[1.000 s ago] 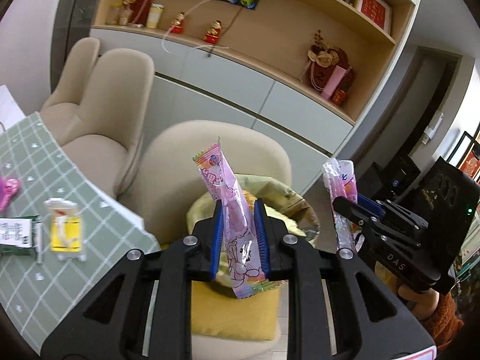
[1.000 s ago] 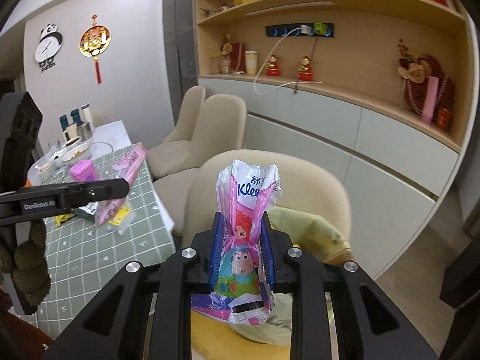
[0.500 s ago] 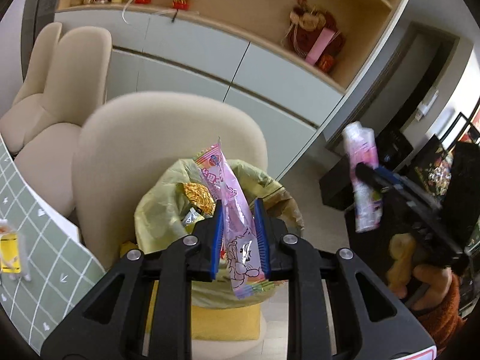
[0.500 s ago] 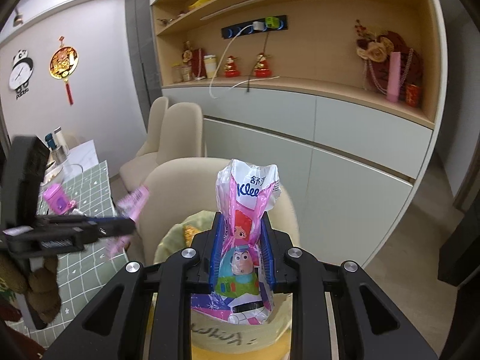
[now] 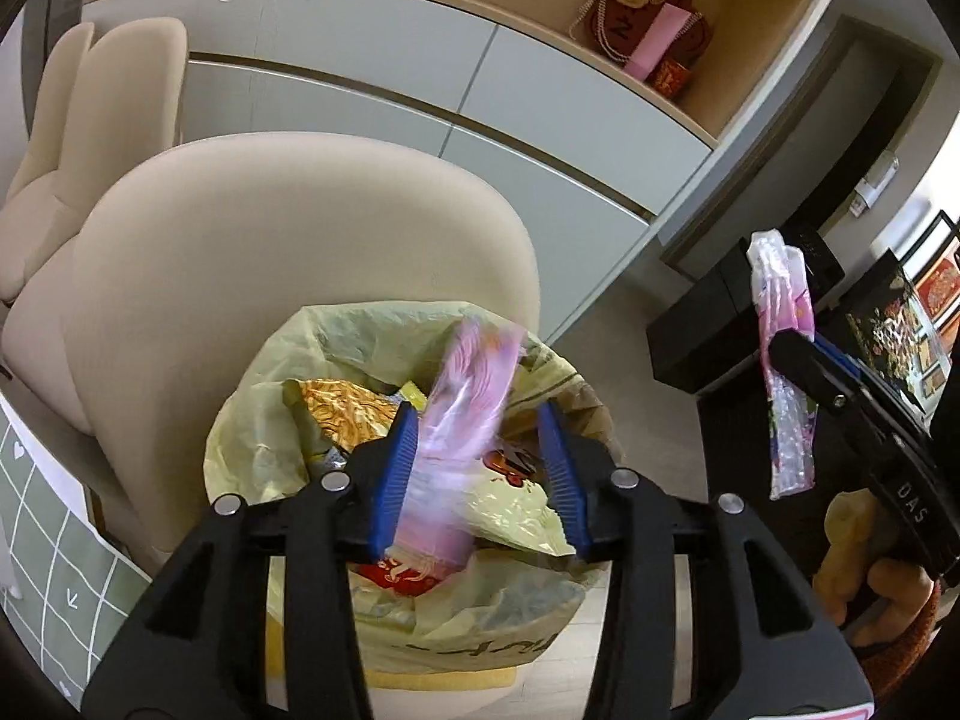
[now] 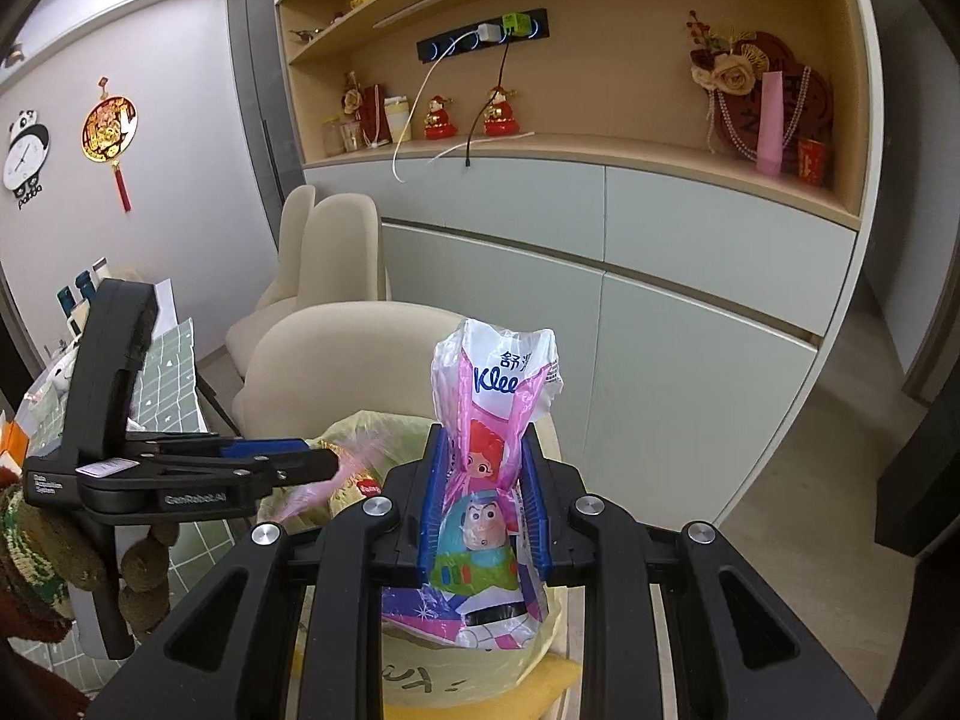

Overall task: Collect trash
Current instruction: 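Move both tools back over the table toward the milk carton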

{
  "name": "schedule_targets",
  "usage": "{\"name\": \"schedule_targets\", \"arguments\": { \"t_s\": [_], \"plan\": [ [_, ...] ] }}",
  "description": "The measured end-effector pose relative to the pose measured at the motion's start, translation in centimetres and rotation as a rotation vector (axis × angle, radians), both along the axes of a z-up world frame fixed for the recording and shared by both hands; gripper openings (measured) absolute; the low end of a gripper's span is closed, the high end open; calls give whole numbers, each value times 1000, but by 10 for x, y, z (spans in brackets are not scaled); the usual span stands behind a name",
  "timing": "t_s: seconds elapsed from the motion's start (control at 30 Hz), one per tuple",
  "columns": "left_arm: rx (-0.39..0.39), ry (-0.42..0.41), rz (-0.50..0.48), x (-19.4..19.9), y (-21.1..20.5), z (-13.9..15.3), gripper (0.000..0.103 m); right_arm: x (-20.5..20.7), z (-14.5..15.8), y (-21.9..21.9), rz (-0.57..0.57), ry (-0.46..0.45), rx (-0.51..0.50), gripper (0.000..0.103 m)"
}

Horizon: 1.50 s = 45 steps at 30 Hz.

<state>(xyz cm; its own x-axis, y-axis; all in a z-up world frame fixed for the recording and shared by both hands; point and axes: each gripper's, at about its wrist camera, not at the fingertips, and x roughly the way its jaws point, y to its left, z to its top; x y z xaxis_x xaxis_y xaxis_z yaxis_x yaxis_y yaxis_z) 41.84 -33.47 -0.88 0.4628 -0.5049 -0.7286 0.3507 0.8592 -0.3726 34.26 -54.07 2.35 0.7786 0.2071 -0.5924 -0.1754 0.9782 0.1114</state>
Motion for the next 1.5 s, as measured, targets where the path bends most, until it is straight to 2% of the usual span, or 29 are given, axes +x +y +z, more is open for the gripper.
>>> {"name": "schedule_targets", "arguments": {
  "t_s": [0.13, 0.3, 0.47, 0.63, 0.9, 0.93, 1.0, 1.07, 1.2, 1.43, 1.5],
  "plan": [
    [11, -12, 49, -11, 18, 5, 45, 14, -8, 6, 30, 19, -3, 23],
    [87, -60, 122, -39, 46, 15, 47, 35, -27, 23, 87, 64, -4, 23],
    [48, -21, 213, -63, 84, 17, 48, 53, -45, 43, 137, 108, -63, 23],
    [43, -37, 277, -89, 113, 26, 48, 63, -56, 53, 161, 133, -105, 23],
    [40, -52, 328, -112, 133, 33, 49, 64, -66, 60, 171, 158, -122, 25],
    [39, -50, 330, -113, 135, 33, 49, 64, -67, 60, 169, 161, -126, 27],
    [37, -47, 334, -117, 139, 31, 49, 66, -68, 61, 160, 163, -131, 45],
    [33, -43, 336, -121, 143, 30, 49, 62, -68, 60, 143, 155, -126, 56],
    [17, -42, 351, -128, 156, 29, 49, 52, -62, 61, 116, 130, -121, 62],
    [-4, -46, 391, -143, 196, 25, 49, 26, -35, 87, 118, 61, -97, 65],
    [7, -52, 410, -150, 215, 24, 49, 19, -26, 98, 122, 34, -80, 71]
  ]
}}
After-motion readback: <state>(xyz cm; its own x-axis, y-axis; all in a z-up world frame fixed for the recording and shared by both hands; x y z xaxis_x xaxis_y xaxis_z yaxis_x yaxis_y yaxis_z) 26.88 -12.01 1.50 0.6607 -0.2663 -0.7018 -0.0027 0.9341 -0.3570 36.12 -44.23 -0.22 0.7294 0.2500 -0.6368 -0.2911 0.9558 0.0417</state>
